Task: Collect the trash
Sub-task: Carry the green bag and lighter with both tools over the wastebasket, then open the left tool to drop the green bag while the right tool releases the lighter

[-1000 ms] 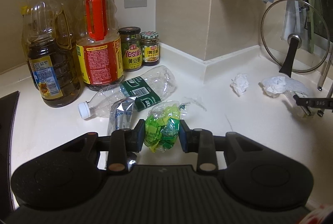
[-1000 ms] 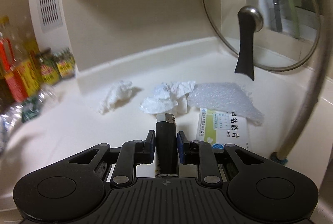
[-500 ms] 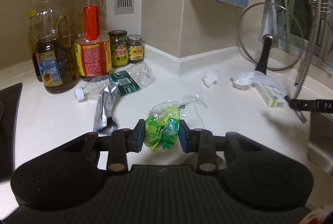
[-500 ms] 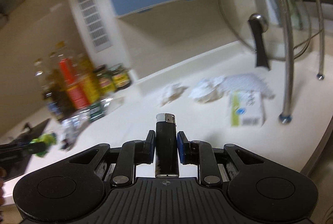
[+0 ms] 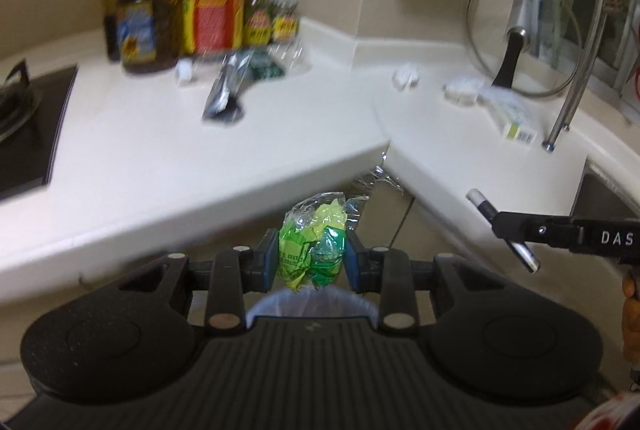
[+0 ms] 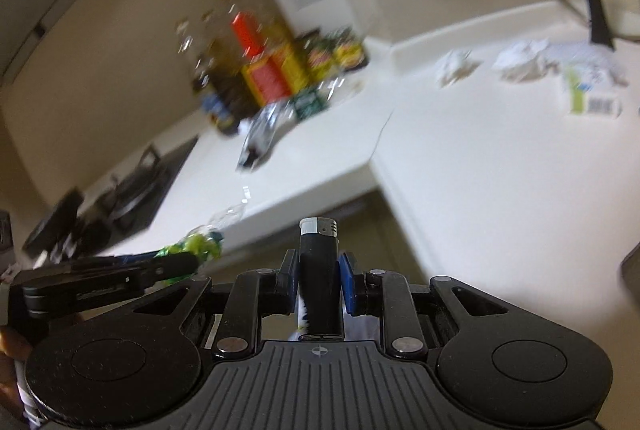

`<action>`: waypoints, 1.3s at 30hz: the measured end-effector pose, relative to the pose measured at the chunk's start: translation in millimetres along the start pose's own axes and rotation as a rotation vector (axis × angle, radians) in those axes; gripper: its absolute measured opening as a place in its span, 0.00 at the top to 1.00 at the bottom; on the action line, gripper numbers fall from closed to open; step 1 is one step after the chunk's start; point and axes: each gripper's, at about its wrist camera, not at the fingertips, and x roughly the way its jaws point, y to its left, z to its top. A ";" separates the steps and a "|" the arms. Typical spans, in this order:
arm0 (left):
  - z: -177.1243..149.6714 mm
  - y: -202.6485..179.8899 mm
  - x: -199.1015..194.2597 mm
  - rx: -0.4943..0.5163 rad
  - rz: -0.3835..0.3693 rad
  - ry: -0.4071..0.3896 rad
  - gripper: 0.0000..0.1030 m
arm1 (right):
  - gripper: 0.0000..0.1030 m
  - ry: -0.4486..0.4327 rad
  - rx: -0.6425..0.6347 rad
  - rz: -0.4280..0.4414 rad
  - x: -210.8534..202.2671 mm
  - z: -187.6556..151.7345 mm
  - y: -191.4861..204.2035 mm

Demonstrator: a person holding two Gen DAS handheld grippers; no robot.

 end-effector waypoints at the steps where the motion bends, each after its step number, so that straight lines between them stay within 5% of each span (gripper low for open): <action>1: -6.3 1.9 1.4 -0.005 0.006 0.017 0.71 | 0.78 0.018 -0.005 -0.001 4.4 -5.6 2.7; 19: -96.4 31.1 76.9 -0.080 -0.017 0.288 0.71 | 0.78 0.249 -0.023 -0.125 89.1 -96.9 -7.2; 28: -122.7 30.3 110.8 -0.075 -0.056 0.351 0.71 | 0.78 0.265 -0.010 -0.209 120.2 -130.6 -25.2; 39: -131.2 29.5 130.2 -0.061 -0.087 0.374 0.71 | 0.78 0.225 0.049 -0.259 137.5 -132.1 -38.8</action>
